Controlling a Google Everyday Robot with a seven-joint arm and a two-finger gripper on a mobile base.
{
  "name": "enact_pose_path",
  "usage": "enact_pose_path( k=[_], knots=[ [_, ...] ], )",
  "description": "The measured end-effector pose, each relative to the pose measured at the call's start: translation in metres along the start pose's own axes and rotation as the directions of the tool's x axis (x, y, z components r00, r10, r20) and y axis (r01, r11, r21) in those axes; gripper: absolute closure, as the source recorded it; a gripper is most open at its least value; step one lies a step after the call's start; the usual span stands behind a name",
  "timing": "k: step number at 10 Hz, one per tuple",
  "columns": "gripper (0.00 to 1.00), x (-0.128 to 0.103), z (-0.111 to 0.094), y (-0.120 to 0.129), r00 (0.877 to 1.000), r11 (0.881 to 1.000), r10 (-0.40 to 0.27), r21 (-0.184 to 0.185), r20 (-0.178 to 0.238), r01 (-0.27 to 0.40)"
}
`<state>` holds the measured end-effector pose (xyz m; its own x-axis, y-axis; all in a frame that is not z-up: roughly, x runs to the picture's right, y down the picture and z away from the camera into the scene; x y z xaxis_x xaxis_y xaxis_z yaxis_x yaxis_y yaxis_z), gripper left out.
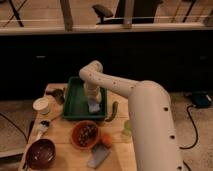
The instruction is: Wipe tray with sponge
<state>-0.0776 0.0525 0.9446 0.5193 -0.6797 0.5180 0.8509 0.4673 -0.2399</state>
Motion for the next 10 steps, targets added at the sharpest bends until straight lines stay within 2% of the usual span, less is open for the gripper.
enact_pose_path(
  k=[3,6,10],
  knots=[
    [1.0,0.008,0.008,-0.024,1.0,1.0,-0.012,0.005,0.001,0.012],
    [1.0,-0.015,0.014,-0.058,0.995,0.995,-0.096,0.022,0.026,0.096],
    [1.0,-0.057,0.014,-0.062,0.976,0.978,-0.208,0.018,0.063,0.208]
  ],
)
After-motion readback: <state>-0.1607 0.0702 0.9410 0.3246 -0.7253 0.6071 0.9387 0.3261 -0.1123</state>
